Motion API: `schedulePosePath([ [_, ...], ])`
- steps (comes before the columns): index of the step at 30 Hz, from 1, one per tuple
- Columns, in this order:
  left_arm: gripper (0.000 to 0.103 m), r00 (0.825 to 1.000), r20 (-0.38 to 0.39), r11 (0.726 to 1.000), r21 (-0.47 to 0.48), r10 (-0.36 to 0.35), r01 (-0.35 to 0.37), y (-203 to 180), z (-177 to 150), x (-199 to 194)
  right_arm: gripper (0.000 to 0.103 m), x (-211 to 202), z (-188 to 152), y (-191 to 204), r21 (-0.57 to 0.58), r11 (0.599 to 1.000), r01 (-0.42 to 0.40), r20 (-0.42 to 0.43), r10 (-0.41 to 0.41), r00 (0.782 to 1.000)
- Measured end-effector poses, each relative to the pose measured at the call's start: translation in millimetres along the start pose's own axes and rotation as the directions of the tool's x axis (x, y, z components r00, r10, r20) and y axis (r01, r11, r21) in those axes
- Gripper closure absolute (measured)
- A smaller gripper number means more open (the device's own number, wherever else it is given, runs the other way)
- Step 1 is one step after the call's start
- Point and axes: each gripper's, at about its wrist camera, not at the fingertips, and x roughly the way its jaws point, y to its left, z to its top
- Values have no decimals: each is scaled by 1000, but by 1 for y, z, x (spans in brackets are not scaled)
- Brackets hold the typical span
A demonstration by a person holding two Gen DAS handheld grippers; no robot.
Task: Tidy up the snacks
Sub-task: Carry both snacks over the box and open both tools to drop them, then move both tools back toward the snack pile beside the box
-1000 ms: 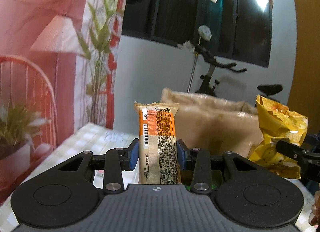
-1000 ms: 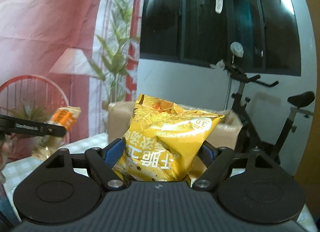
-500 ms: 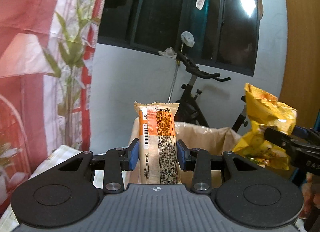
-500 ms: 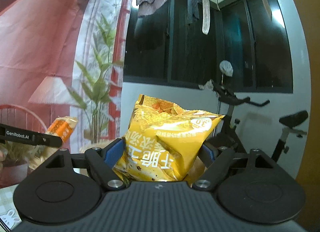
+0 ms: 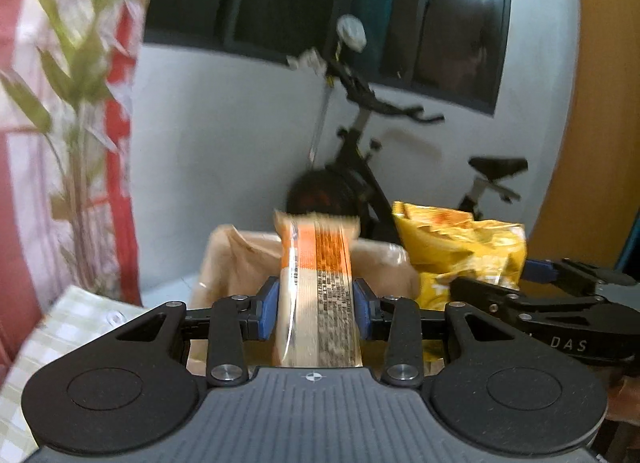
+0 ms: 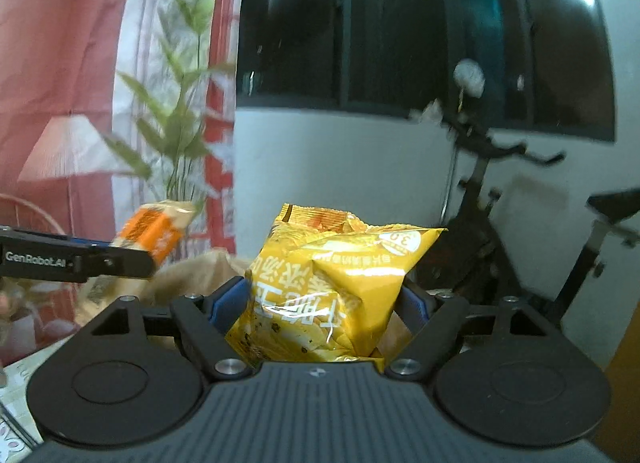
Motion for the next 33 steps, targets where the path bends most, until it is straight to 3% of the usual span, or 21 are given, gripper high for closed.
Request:
schedulePosePath([
  [3, 64, 998, -57, 999, -33, -23, 21, 9, 4, 16, 19, 22, 4, -11, 44, 998, -37, -118, 42, 992],
  [8, 62, 990, -144, 999, -32, 1, -6, 16, 12, 36, 18, 50, 9, -20, 90, 992, -84, -309, 108, 945],
  [12, 47, 984, -174, 994, -105, -33, 15, 31, 15, 36, 17, 60, 18, -24, 106, 991, -81, -361, 115, 926],
  [15, 47, 988, -154, 997, -82, -10, -2, 32, 14, 30, 17, 61, 21, -28, 122, 990, -69, -366, 109, 924],
  [24, 44, 999, -19, 998, -47, 49, -50, 15, -7, -56, 17, 1, 24, -20, 198, 976, -88, -221, 132, 966],
  [28, 40, 993, -7, 993, -33, 115, -115, 10, -17, -98, 17, -38, 22, 2, 180, 978, -106, -221, 145, 964],
  [33, 38, 984, -8, 984, -13, 180, -180, 15, -29, -135, 17, -78, 15, 33, 76, 991, -115, -239, 130, 962],
])
